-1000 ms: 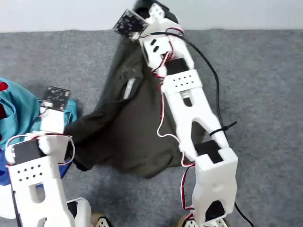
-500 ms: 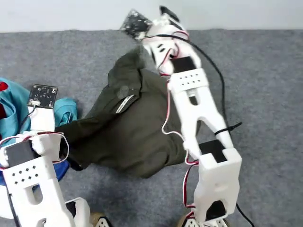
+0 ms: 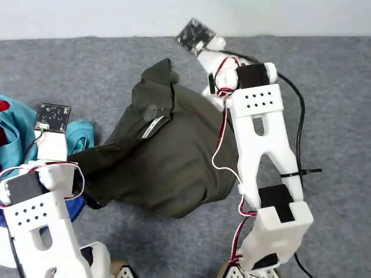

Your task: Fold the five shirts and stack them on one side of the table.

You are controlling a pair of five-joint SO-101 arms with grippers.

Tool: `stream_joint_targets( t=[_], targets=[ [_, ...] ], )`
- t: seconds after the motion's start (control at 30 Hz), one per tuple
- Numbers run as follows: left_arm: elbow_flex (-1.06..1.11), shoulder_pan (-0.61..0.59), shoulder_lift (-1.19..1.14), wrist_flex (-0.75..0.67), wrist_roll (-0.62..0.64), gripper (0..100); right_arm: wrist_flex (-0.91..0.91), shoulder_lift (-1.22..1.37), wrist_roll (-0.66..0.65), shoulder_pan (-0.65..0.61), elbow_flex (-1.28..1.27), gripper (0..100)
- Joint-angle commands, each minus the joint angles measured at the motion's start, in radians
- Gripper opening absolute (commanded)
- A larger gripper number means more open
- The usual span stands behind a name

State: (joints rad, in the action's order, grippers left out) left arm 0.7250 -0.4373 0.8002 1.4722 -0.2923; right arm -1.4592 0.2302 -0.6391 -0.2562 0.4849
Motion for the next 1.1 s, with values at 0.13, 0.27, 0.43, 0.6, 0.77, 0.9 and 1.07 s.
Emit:
stream_joint_targets(
  t=[0.13,0.27,0.43,0.6,0.77,0.9,1.07],
  targets=[
    [-0.053,-0.006,0.012,-0.005,0.008,1,-0.240,0.019,0.117,-0.015,0.029,4.0],
    [-0.051,-0.006,0.012,-0.005,0.003,1,-0.332,0.096,0.170,-0.039,0.029,3.5],
    [-0.048,-0.006,0.012,-0.003,0.002,1,-0.337,0.139,0.258,-0.070,-0.035,10.4],
    [-0.047,-0.006,0.011,-0.003,0.002,1,-0.337,0.137,0.367,-0.117,-0.175,29.5],
    [-0.047,-0.006,0.011,-0.003,0.002,1,-0.332,0.150,0.427,-0.147,-0.236,29.6],
    [-0.047,-0.006,0.011,-0.005,0.002,1,-0.275,0.150,0.428,-0.151,-0.284,29.6],
    [-0.047,-0.005,0.011,-0.006,0.002,1,-0.156,0.150,0.430,-0.151,-0.379,29.6]
  ],
)
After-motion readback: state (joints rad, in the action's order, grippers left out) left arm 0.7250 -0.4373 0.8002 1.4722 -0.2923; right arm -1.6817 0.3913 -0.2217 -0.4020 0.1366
